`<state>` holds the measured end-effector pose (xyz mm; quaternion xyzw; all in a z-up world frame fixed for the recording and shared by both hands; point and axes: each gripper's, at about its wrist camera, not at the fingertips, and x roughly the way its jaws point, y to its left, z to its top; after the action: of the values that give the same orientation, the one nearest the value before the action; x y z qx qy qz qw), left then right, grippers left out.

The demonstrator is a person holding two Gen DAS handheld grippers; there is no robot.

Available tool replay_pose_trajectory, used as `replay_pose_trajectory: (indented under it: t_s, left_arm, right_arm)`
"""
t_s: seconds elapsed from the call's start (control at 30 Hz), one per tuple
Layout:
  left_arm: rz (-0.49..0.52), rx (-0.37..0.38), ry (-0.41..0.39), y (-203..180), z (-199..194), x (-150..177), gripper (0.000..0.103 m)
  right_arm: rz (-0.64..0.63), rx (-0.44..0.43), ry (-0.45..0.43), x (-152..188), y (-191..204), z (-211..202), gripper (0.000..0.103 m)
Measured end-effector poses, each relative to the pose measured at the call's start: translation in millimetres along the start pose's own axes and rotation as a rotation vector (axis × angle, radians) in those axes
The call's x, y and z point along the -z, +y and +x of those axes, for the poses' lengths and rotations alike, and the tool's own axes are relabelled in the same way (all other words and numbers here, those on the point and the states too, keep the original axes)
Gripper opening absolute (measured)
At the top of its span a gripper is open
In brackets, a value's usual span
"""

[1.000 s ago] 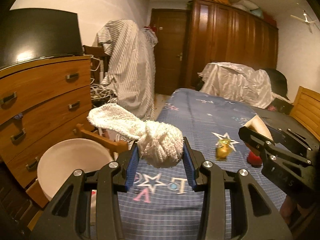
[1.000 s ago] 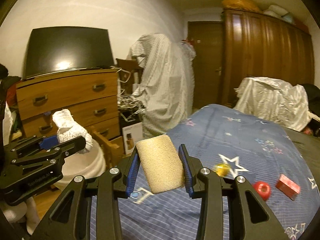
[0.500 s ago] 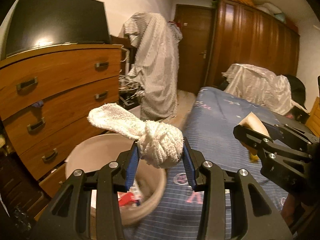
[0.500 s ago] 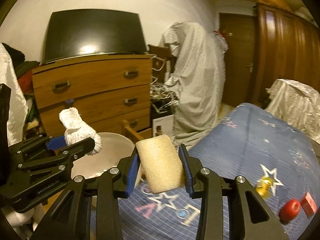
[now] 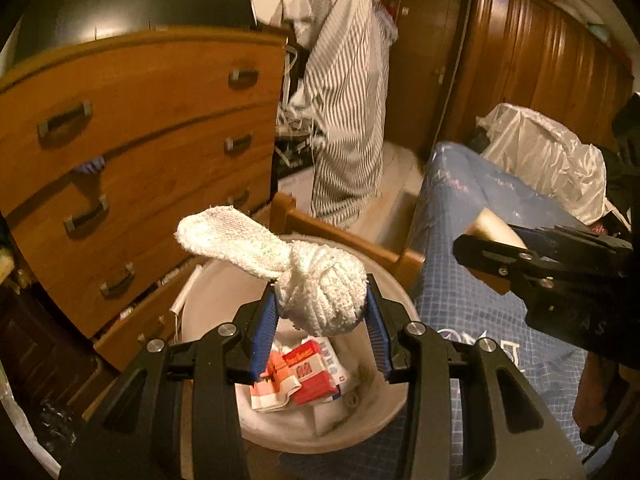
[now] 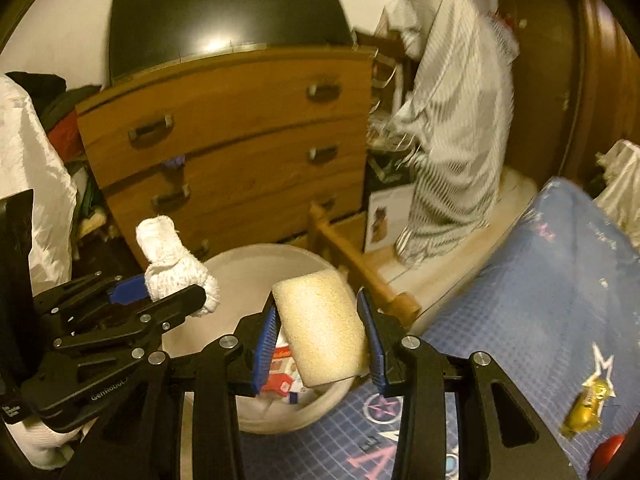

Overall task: Collect trash
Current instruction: 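Carry the white cloth and beige sponge over the white bucket, then open both tools to drop cloth and sponge into the bucket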

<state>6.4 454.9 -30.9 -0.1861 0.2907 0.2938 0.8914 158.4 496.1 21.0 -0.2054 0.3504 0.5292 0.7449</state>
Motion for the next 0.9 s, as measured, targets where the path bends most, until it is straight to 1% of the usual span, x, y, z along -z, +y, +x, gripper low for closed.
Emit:
replay_pose_trajectory:
  t_s: [0.1, 0.23, 0.37, 0.53, 0.8, 0.87, 0.9]
  left_arm:
    - [-0.004, -0.002, 0.069, 14.1, 17.6, -5.8, 0.039]
    - [-0.006, -0.007, 0.13, 29.5, 35.5, -7.3, 0.039]
    - [-0.015, -0.023, 0.168, 41.6, 46.7, -2.3, 0.039]
    - [-0.038, -0.033, 0.19, 55.6, 53.5, 4.7, 0.039]
    - [-0.04, -0.033, 0.195, 58.1, 56.3, 7.6, 0.039]
    - [-0.041, -0.036, 0.194, 58.2, 57.2, 7.5, 0.04]
    - [-0.041, -0.039, 0.193, 58.0, 57.5, 7.5, 0.042]
  right_arm:
    - [0.004, -0.035, 0.082, -4.4, -1.1, 28.9, 0.04]
    - [0.011, -0.066, 0.187, -13.7, -2.7, 67.7, 0.04]
    - [0.013, -0.067, 0.231, -10.6, -7.0, 87.7, 0.04]
    - [0.007, -0.064, 0.244, -3.1, -12.6, 94.7, 0.04]
    - [0.007, -0.061, 0.239, -1.5, -16.3, 97.7, 0.04]
    - [0.007, -0.064, 0.238, -1.3, -16.8, 96.8, 0.04]
    - [0.007, -0.069, 0.237, -1.2, -16.7, 96.9, 0.041]
